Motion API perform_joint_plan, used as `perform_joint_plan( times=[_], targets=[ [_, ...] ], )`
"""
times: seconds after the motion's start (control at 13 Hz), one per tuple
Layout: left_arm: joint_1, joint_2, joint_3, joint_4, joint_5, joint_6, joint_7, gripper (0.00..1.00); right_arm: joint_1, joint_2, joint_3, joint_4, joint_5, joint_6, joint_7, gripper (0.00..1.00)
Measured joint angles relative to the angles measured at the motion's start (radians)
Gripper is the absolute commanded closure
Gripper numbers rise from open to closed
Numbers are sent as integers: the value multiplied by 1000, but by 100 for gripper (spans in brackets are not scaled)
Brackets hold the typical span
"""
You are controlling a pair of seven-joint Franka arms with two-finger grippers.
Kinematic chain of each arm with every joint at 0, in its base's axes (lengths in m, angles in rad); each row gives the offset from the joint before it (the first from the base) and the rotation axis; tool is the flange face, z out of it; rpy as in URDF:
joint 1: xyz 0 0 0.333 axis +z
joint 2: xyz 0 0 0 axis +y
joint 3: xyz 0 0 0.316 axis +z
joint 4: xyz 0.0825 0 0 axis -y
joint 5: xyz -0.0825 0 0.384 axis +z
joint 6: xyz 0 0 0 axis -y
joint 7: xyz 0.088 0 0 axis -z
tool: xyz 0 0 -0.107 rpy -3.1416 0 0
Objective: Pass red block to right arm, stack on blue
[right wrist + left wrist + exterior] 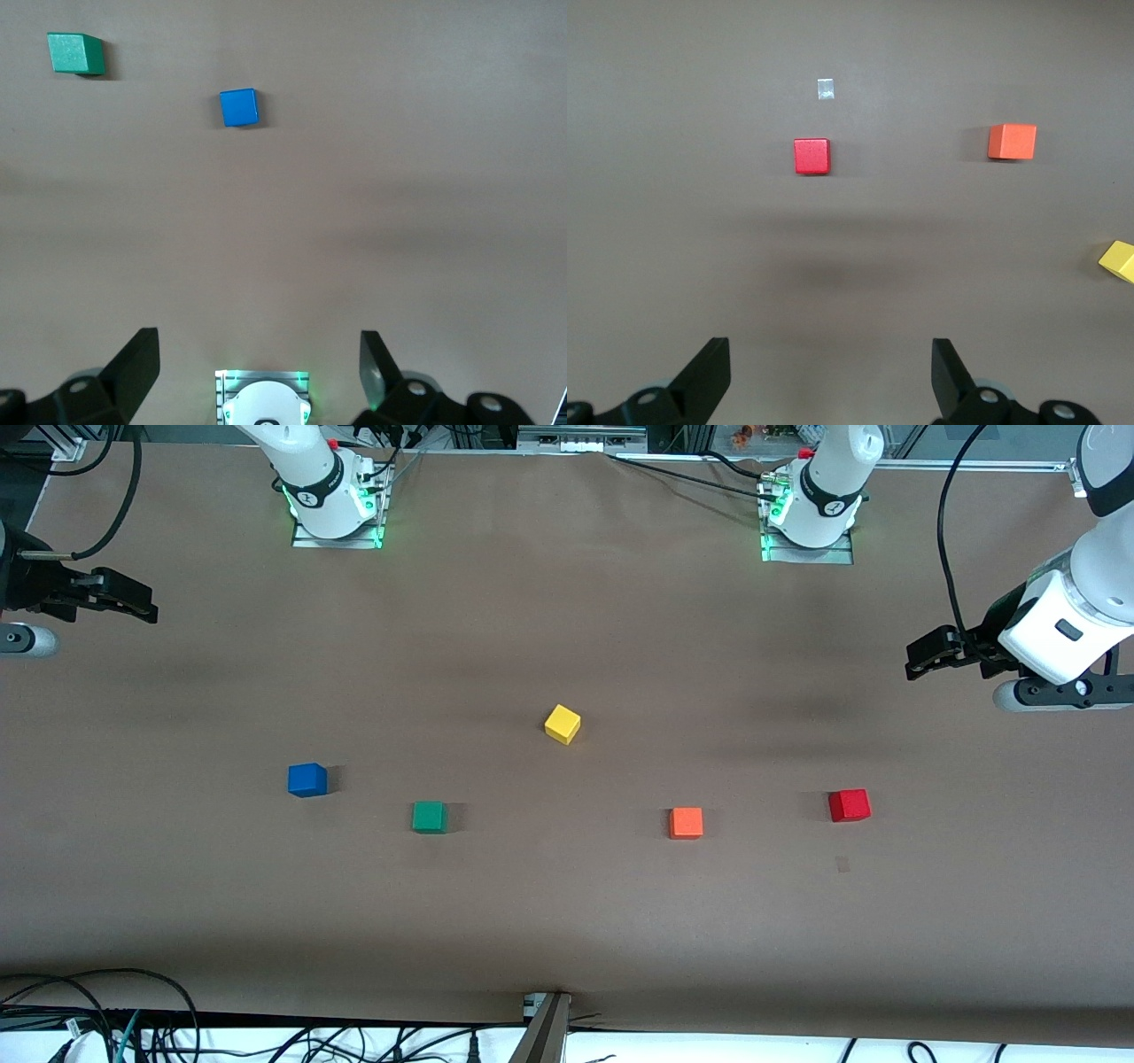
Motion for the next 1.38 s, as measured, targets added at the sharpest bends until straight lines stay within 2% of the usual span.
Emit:
perform_joint_plan(
  times=[1.38],
  targets=[
    [-4,-12,-10,20,2,-37,1,0,0,0,0,0,1,0,0,0]
  ],
)
